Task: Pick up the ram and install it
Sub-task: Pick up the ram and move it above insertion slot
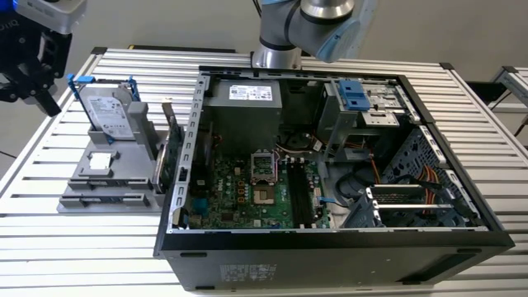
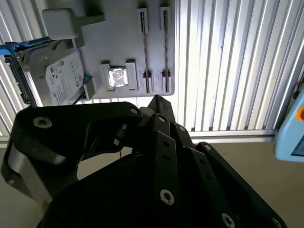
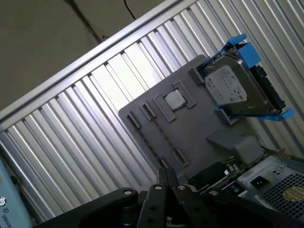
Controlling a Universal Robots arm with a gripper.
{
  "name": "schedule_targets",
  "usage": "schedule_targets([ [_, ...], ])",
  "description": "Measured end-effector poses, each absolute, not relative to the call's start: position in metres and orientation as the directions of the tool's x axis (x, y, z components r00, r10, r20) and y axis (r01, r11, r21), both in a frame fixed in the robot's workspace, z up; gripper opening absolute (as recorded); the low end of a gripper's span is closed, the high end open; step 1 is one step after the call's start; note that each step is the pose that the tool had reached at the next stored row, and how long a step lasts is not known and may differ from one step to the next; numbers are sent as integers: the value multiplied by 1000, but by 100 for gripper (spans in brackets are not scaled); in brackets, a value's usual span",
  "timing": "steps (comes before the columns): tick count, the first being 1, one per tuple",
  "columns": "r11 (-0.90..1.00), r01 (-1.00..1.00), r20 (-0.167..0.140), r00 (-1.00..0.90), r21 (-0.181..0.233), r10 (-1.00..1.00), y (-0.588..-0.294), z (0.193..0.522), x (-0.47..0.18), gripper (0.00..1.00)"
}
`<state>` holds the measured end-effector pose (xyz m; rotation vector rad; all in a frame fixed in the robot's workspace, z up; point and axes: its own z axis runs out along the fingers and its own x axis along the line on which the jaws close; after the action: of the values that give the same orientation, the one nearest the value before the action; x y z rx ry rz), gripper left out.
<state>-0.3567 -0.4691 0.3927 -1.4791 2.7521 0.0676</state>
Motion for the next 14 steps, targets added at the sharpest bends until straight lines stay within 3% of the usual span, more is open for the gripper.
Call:
schedule_targets([
  [14,393,-919,-38,-393,16,-919,-469,393,-357,0],
])
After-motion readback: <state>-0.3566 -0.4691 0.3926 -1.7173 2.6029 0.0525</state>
